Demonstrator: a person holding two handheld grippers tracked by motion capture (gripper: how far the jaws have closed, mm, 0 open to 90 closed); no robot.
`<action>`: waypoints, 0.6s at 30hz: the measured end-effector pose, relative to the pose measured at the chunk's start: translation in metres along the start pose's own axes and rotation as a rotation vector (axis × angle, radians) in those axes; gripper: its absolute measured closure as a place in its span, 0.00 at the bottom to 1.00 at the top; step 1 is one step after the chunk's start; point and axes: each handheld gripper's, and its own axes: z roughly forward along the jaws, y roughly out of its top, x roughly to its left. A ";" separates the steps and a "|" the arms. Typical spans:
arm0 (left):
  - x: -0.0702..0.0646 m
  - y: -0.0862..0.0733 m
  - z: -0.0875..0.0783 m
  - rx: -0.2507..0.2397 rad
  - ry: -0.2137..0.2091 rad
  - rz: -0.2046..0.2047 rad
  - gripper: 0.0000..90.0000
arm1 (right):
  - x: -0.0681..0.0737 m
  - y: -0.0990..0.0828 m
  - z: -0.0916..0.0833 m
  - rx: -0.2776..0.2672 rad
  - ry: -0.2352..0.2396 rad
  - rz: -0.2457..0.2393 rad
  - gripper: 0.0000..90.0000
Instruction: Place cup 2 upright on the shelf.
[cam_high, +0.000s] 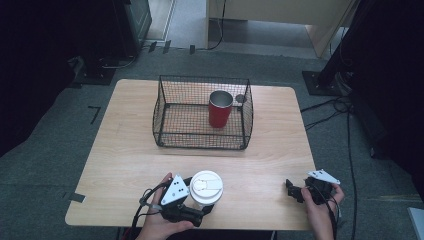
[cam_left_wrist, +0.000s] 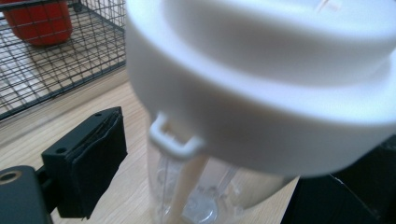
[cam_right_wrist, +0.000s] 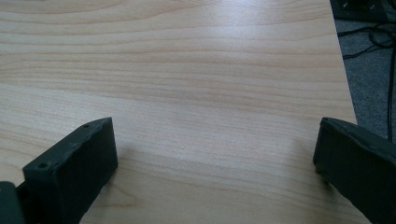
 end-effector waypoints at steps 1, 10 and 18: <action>0.000 0.001 0.001 0.002 -0.001 0.001 0.06 | 0.000 0.000 0.000 0.000 0.000 0.000 0.00; -0.004 0.007 0.008 0.007 -0.014 0.011 0.07 | 0.000 0.000 0.000 0.000 0.000 0.000 0.00; -0.005 0.009 0.013 -0.017 0.003 0.031 0.09 | 0.001 0.000 0.000 0.000 -0.006 0.007 0.00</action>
